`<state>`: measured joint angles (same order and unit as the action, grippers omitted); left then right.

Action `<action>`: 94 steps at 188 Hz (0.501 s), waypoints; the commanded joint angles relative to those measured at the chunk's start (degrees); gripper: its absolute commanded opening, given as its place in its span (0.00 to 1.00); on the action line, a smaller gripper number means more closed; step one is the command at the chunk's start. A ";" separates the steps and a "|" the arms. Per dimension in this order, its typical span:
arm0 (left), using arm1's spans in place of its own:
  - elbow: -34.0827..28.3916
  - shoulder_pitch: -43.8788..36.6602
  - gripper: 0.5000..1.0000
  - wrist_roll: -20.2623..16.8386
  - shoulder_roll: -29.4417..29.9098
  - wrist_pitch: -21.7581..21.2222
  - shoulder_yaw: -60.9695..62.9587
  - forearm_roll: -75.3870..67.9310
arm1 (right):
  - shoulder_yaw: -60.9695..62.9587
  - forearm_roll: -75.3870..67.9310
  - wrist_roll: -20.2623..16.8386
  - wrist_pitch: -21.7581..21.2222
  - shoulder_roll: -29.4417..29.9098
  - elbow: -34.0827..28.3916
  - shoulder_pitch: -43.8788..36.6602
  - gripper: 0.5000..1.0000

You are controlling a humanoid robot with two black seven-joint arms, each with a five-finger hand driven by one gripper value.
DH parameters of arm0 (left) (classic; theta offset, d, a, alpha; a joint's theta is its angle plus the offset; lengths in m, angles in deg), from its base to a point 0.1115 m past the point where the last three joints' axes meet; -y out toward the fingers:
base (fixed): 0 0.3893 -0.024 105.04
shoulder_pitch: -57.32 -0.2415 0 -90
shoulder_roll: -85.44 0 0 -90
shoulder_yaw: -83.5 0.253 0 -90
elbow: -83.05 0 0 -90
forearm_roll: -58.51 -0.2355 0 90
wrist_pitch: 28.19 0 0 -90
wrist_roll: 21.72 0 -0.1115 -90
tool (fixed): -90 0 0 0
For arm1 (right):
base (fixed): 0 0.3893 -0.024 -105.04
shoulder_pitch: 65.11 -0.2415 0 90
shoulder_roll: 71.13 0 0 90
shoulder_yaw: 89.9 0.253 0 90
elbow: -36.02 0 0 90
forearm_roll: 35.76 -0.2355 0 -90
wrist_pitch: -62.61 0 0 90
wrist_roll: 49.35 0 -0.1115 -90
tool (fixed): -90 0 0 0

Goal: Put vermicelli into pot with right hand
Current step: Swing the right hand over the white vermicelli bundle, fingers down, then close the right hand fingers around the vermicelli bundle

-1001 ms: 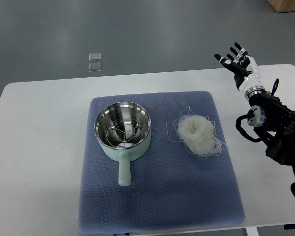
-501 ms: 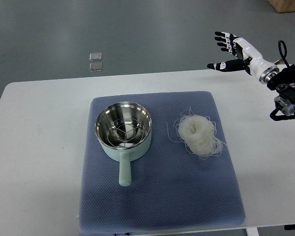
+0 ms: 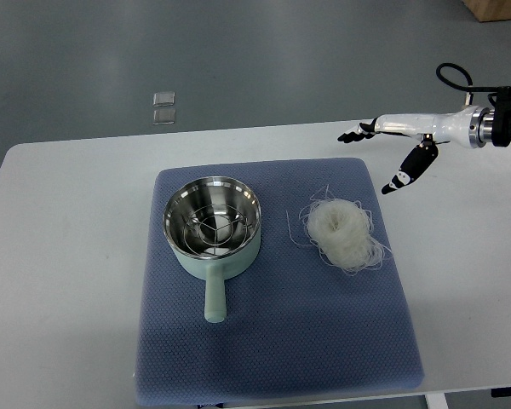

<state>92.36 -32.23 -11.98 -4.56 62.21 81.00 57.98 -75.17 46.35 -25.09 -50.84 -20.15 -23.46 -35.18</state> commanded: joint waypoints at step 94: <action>0.00 -0.02 1.00 0.01 0.00 0.04 0.04 0.00 | -2.68 5.70 0.26 0.25 5.45 -1.43 2.33 0.86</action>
<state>92.36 -32.24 -11.98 -4.56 62.21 81.04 57.98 -77.90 52.11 -24.93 -50.64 -15.99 -24.81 -33.12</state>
